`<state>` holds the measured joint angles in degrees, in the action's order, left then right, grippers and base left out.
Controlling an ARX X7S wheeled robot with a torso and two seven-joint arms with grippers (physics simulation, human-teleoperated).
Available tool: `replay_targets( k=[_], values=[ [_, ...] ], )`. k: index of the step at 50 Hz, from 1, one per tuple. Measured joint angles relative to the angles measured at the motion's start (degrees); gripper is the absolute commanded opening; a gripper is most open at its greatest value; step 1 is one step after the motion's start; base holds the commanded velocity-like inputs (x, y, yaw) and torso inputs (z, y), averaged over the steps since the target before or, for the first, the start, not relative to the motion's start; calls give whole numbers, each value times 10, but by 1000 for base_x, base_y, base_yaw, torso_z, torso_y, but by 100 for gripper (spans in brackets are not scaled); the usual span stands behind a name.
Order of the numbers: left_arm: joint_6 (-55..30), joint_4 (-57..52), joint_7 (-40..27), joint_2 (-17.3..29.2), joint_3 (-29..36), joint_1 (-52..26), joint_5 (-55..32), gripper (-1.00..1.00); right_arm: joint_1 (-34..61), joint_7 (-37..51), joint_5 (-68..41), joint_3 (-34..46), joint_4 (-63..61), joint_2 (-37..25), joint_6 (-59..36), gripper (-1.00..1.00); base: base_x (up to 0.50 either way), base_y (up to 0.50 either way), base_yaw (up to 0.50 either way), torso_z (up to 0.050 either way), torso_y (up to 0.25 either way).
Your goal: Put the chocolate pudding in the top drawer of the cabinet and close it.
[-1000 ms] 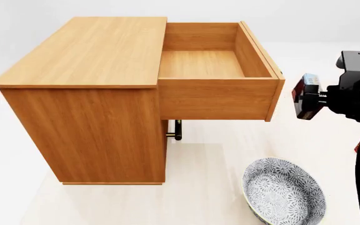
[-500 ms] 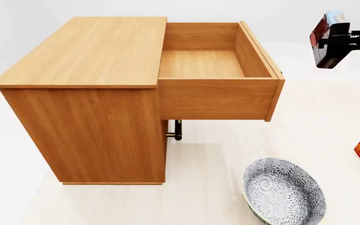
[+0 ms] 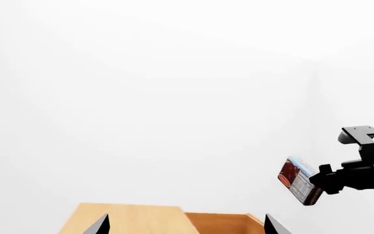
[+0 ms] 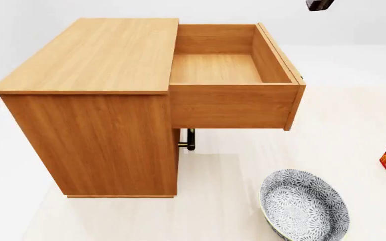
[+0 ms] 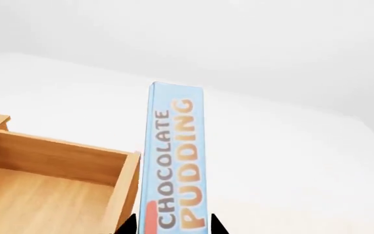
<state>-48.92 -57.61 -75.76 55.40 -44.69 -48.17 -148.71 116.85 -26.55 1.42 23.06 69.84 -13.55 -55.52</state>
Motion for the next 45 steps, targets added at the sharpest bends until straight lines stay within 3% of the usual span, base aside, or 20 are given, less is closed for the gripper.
replay_targets(
  k=[32,45],
  values=[
    [-20,1,-24,-16,-59,39,-23,100,44,-89,-16,73,51,112,2,-100,0,0,0,0,0],
    [-28,2,-25,-23,-72,48,-26,100,24,-74,-145,198,52,129,5,-100,0,0,0,0,0]
  ],
)
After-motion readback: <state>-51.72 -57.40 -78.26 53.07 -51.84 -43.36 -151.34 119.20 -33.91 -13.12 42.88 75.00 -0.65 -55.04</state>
